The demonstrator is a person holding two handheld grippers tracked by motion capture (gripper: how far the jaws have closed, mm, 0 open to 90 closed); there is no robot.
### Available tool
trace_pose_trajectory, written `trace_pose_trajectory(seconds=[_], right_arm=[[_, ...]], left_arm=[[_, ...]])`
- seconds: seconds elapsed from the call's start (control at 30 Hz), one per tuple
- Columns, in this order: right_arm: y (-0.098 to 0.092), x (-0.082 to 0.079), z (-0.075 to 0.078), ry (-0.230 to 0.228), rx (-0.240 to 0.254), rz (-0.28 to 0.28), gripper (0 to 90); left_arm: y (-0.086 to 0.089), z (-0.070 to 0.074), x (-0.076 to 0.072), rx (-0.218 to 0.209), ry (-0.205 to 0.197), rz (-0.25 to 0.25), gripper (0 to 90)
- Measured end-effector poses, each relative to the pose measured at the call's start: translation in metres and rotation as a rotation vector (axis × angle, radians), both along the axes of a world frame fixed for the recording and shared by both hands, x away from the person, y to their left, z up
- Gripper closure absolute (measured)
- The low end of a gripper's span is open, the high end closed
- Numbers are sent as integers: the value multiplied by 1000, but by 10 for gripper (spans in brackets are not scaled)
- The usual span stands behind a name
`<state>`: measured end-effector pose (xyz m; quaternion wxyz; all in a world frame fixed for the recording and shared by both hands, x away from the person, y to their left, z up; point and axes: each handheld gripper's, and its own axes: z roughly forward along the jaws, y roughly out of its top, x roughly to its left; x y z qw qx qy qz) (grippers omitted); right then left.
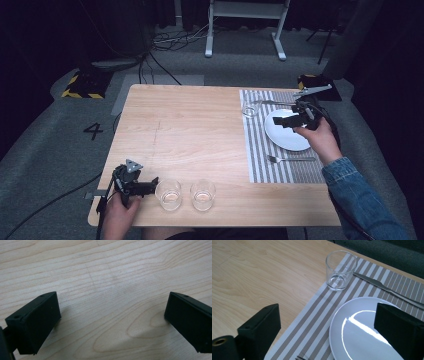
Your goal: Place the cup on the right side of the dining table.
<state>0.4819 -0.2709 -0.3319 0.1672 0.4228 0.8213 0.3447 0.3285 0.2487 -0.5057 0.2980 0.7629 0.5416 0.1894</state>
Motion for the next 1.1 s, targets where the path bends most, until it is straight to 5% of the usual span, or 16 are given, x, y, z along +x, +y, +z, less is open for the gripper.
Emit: trace_pose_trajectory(seconds=[0.63,1.1], right_arm=[[-31,-57,4,-15,26,7,71],[-55,-101,-17,-14,23,6,64]], left_arm=[[0,0,0,-2,1,2,5],[0,0,0,-2,1,2,5]])
